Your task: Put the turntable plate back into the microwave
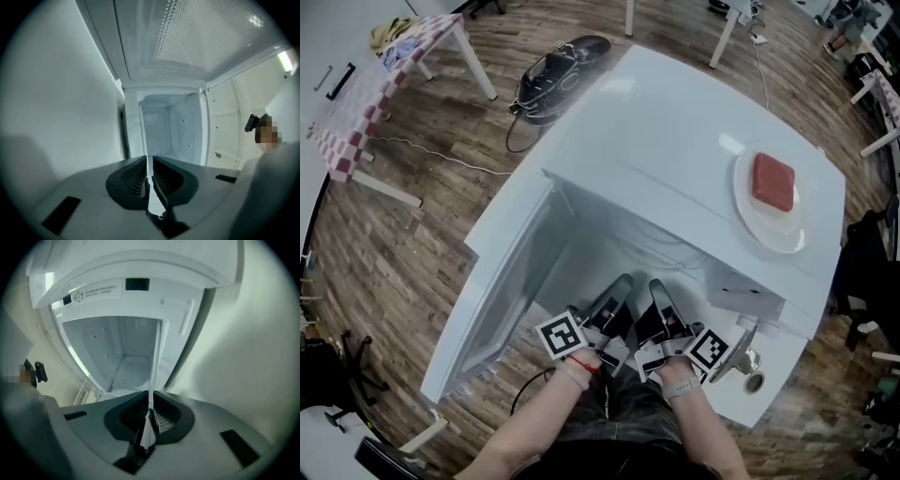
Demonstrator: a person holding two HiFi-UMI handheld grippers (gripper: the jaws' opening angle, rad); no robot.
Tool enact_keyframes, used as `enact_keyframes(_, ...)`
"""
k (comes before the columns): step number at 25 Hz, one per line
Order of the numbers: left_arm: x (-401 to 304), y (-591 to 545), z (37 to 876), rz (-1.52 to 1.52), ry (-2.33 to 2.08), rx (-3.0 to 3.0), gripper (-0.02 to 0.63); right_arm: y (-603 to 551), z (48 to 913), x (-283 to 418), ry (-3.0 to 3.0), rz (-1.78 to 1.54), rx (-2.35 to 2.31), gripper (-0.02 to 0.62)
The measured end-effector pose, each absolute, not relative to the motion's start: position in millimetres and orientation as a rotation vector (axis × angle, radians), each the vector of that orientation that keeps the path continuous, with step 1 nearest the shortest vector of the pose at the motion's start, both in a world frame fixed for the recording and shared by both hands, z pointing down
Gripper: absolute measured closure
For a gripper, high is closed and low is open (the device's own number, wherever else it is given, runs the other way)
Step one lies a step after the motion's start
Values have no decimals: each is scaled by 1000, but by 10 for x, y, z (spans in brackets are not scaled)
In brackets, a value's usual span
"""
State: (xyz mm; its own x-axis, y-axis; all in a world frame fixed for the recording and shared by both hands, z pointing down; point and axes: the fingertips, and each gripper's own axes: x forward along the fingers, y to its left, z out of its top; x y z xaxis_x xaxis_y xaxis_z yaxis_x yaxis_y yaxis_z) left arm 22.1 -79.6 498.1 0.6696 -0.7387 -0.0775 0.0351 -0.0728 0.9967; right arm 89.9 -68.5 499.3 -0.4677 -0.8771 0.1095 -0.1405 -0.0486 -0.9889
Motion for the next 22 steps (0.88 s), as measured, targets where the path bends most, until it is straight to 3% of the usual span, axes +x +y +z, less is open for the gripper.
enact_keyframes(7, 226, -642, 4939, -666, -586, 1557, 585, -520, 4953, 811, 1707, -1561, -1108, 575)
enact_keyframes(22, 249, -408, 4863, -534, -610, 1768, 595, -234, 4923, 770, 1877, -1505, -1210, 577)
